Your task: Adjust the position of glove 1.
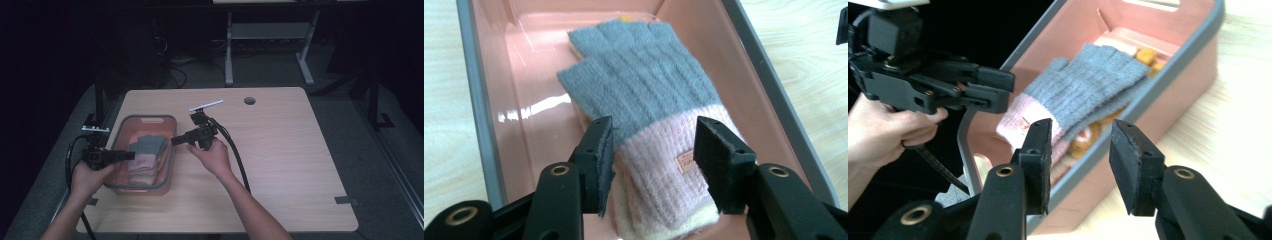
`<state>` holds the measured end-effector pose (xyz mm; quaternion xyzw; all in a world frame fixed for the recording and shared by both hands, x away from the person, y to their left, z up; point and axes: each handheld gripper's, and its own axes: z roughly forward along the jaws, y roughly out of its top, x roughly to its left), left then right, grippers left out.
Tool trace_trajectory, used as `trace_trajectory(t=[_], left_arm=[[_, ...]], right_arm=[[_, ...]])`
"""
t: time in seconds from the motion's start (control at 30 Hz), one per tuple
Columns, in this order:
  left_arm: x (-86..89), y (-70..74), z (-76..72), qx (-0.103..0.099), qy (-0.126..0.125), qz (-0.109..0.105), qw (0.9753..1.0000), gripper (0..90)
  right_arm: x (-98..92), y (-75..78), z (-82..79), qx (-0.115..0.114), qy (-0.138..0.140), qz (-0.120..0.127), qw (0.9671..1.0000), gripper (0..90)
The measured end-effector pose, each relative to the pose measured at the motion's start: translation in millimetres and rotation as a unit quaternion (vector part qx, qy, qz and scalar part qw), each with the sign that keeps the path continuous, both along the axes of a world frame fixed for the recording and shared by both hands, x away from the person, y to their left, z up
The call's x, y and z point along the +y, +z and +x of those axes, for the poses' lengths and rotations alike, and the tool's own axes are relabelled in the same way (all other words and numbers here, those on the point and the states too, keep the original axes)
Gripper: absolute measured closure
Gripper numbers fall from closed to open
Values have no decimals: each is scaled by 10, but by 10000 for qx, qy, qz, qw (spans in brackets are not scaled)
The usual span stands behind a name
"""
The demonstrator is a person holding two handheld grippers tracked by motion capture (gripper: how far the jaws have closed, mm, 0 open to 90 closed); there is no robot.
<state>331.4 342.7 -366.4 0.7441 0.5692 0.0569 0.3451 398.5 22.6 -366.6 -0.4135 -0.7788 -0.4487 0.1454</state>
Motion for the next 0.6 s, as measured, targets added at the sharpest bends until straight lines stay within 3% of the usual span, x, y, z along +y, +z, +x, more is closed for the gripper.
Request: trace_trajectory(t=[0.17,0.4,0.47,0.6], left_arm=[[-59,102,-1,-240,-3,-49,9997,468],[-204,144,-4,-358,-119,-198,9991,417],[-241,155,6,-321,-121,-370,9987,416],[-327,212,19,-440,-181,-414,9980,401]], right_arm=[[-105,6,-1,8,-77,-31,10000,580],[-267,-23,-24,13,-226,-120,9997,529],[-317,-34,-25,4,-231,-179,9996,521],[-397,-22,-24,-60,-277,-198,9994,503]])
